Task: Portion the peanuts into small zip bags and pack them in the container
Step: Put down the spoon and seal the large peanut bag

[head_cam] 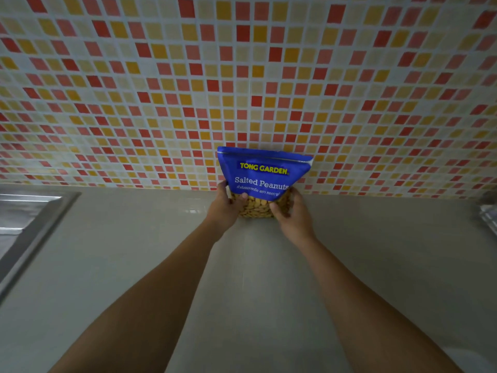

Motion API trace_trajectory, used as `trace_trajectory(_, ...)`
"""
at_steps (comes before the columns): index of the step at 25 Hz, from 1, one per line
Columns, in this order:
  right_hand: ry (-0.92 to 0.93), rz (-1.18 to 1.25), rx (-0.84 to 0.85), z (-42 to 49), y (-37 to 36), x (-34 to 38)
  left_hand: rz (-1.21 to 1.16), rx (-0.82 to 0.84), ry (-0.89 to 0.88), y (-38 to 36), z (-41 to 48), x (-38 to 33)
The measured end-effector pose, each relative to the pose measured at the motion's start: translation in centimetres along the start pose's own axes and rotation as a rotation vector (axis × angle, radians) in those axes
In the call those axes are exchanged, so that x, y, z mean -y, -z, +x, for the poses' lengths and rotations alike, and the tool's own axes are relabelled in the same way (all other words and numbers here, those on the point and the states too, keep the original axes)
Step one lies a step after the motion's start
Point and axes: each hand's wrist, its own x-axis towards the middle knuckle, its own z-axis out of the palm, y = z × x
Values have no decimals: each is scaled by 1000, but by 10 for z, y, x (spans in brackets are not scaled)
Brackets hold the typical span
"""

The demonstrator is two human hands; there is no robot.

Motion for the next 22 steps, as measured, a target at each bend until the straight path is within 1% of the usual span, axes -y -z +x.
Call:
trace_trajectory(6, -2, 5, 6, 11, -3, -4, 18, 0, -21, -4, 7, -4)
trace_trajectory(9, -6, 4, 39, 10, -2, -4, 47, -12, -17, -4, 6, -4)
trace_trajectory(12, -34, -42, 61, 10, -3, -4, 86, -13, -20, -5, 0, -8)
trace_trajectory(16, -81, -86, 54, 7, -1, 7, 162, -11, 46, -2, -9, -16)
trace_trajectory(19, -85, -133, 29, -18, 3, 17, 253, -25, 72, 14, -32, -14)
trace_trajectory(22, -64, -308, 135, -74, 4, 34, 381, -42, 45, 35, -82, -8)
